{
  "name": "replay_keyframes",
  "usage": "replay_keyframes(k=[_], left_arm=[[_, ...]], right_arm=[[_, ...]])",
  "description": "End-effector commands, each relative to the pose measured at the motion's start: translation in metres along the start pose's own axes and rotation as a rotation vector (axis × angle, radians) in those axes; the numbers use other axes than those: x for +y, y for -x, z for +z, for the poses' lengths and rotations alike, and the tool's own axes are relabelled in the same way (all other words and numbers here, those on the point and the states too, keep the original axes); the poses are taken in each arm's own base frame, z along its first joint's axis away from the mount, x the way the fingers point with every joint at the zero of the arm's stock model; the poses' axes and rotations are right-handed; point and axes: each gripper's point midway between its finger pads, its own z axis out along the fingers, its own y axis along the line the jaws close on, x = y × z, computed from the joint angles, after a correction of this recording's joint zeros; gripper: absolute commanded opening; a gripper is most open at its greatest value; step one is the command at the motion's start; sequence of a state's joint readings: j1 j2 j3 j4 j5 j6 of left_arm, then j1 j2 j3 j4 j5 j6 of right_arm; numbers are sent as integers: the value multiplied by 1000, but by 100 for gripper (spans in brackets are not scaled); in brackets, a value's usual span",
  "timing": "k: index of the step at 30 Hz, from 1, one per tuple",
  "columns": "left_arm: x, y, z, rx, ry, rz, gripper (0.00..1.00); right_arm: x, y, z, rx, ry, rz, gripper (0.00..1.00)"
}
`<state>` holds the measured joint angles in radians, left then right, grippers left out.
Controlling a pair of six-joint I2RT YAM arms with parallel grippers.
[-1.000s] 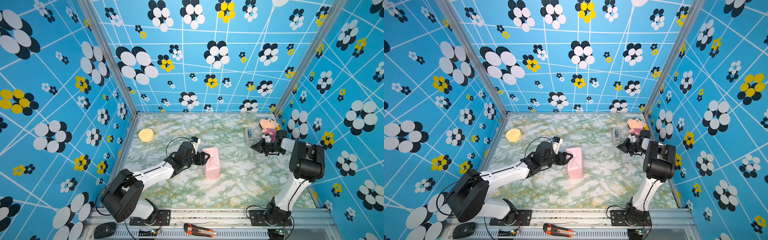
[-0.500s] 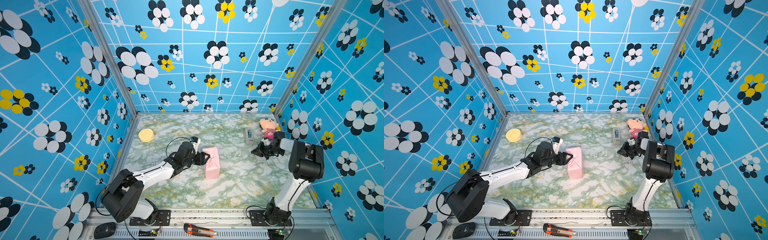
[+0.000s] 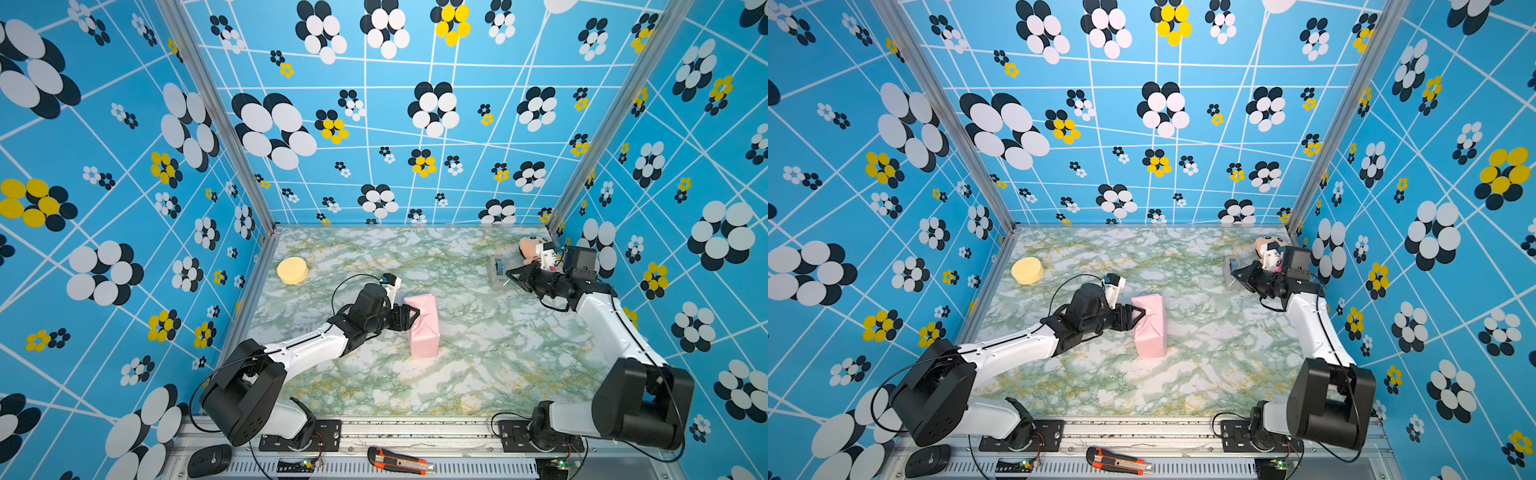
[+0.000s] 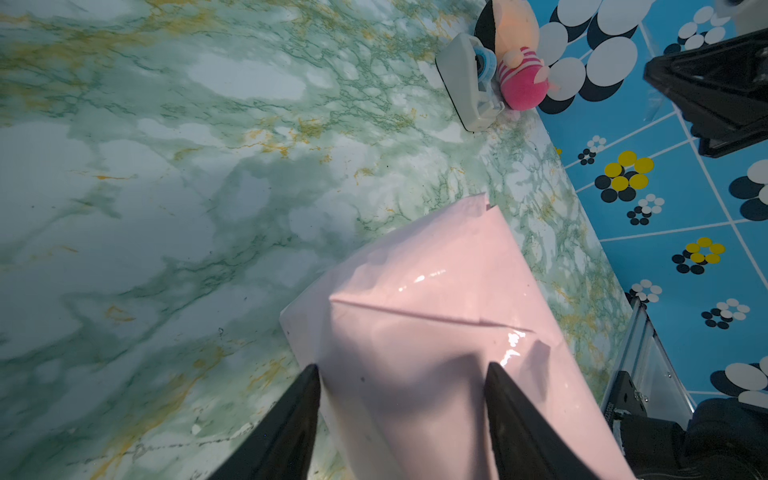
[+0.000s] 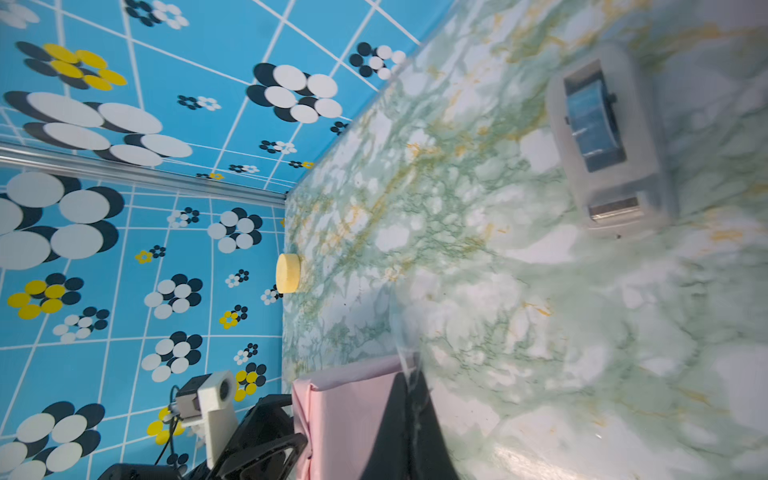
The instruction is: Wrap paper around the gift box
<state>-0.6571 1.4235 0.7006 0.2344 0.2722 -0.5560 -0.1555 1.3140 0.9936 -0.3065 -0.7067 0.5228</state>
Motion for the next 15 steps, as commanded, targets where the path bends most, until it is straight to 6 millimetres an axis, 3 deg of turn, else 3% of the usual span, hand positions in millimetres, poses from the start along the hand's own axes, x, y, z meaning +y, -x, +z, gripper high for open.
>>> replay_keyframes(k=[1, 8, 15], left_arm=[[34, -44, 2, 142, 129, -13, 63], [35, -44, 2, 136, 141, -13, 63], [33, -43, 2, 139, 140, -6, 63]], right_arm=[[18, -8, -2, -65, 20, 42, 0], [56, -32, -16, -216, 62, 35, 0], [87, -72, -3, -259, 138, 55, 0]])
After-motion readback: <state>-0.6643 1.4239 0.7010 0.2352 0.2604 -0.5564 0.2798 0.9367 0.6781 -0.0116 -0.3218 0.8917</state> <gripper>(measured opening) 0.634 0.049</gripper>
